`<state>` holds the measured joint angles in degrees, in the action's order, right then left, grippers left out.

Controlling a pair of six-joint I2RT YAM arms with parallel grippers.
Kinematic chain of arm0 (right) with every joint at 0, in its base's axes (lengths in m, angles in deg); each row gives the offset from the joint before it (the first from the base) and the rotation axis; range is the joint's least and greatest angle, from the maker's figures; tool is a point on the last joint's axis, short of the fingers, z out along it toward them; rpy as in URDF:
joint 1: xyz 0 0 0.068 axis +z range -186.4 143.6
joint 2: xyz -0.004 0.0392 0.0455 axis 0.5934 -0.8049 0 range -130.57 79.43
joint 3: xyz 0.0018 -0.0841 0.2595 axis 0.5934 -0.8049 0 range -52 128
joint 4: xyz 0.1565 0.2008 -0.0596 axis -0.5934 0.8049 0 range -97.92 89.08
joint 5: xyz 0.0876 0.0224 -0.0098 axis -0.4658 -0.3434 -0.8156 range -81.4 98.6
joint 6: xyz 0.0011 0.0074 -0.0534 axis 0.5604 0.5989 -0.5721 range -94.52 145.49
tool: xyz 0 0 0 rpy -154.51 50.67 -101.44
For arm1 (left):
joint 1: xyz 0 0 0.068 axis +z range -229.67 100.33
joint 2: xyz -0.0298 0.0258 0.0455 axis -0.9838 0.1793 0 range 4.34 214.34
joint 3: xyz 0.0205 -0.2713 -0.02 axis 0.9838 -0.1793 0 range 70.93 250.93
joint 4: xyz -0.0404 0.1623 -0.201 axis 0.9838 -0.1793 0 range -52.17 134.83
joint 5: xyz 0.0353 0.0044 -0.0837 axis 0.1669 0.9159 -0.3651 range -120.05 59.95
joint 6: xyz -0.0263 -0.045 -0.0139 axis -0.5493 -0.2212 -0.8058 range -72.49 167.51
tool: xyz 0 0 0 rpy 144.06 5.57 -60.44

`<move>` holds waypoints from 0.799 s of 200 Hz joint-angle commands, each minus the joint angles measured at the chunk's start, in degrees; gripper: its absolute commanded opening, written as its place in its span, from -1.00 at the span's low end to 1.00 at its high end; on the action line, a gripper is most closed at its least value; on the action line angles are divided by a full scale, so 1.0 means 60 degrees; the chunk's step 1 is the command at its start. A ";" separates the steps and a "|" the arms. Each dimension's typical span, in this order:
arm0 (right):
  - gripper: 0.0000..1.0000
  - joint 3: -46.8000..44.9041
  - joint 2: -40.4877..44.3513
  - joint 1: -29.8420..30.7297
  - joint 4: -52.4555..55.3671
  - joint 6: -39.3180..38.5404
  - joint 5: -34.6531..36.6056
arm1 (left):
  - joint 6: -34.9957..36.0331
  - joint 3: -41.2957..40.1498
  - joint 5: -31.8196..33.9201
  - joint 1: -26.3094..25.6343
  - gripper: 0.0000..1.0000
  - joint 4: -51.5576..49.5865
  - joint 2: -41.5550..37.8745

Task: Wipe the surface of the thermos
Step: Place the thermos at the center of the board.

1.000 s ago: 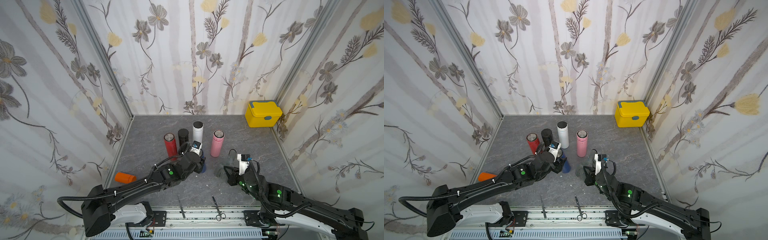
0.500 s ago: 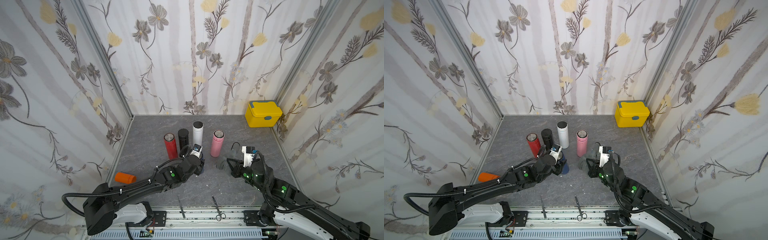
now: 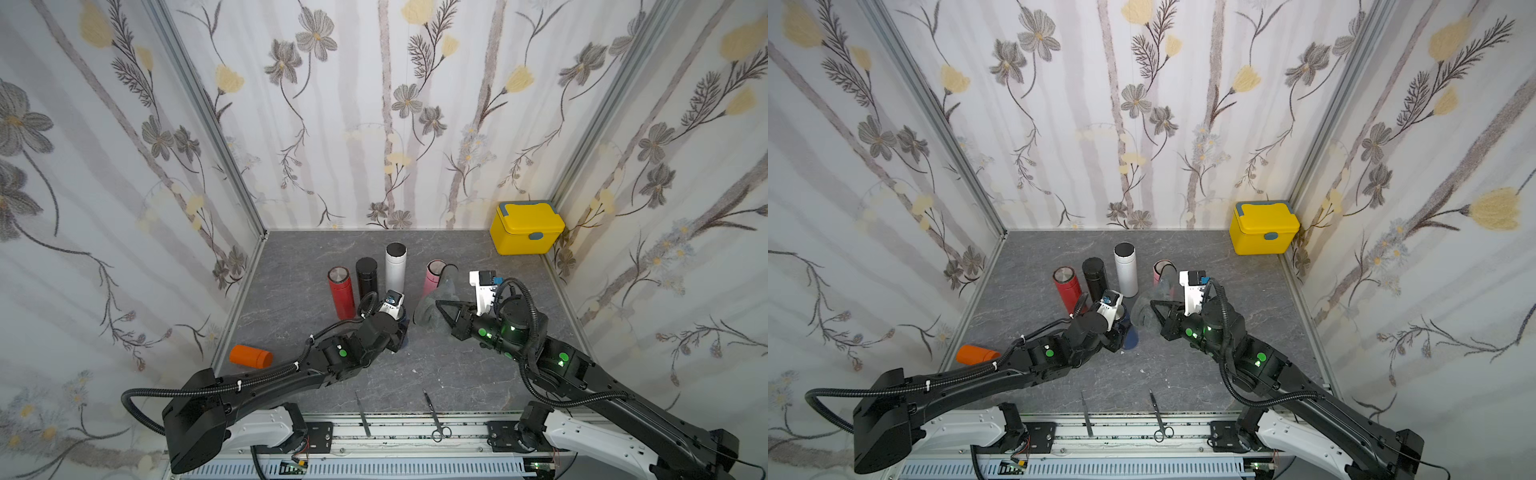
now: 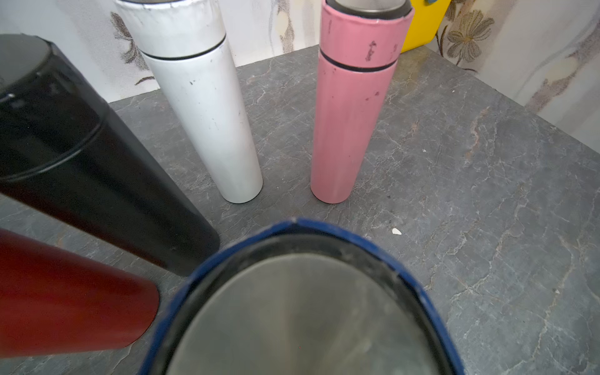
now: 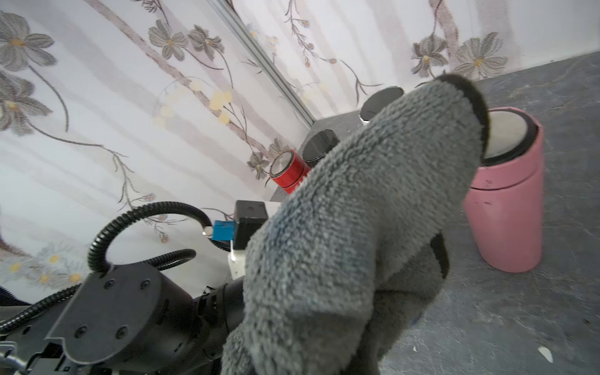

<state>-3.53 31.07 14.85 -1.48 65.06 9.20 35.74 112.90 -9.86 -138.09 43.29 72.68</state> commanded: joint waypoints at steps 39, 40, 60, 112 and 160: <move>-1.00 -0.0039 -0.0253 -0.0088 -0.0969 0.0086 -0.0832 | 0.0200 0.0775 -0.0856 0.0009 -1.00 -0.1505 -0.0208; -1.00 -0.0045 -0.0250 -0.0095 -0.0969 0.0100 -0.0832 | 0.0202 0.0779 -0.0879 0.0009 -1.00 -0.1510 -0.0210; -1.00 -0.0214 -0.0283 -0.0122 -0.1040 0.0166 -0.0847 | 0.0075 0.0663 -0.1027 0.0009 -0.74 -0.1553 -0.0232; -1.00 -0.0563 -0.0211 -0.0370 -0.1010 0.0334 -0.0917 | -0.0029 0.0016 -0.0889 0.0001 0.43 -0.0887 -0.0638; -1.00 -0.0622 -0.0416 -0.0528 -0.1241 0.0363 -0.1294 | 0.0050 -0.0287 -0.0983 0.0009 0.56 -0.0213 -0.1002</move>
<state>-7.03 29.21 11.74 -5.07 66.61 3.41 35.54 111.50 -15.57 -138.09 37.83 67.52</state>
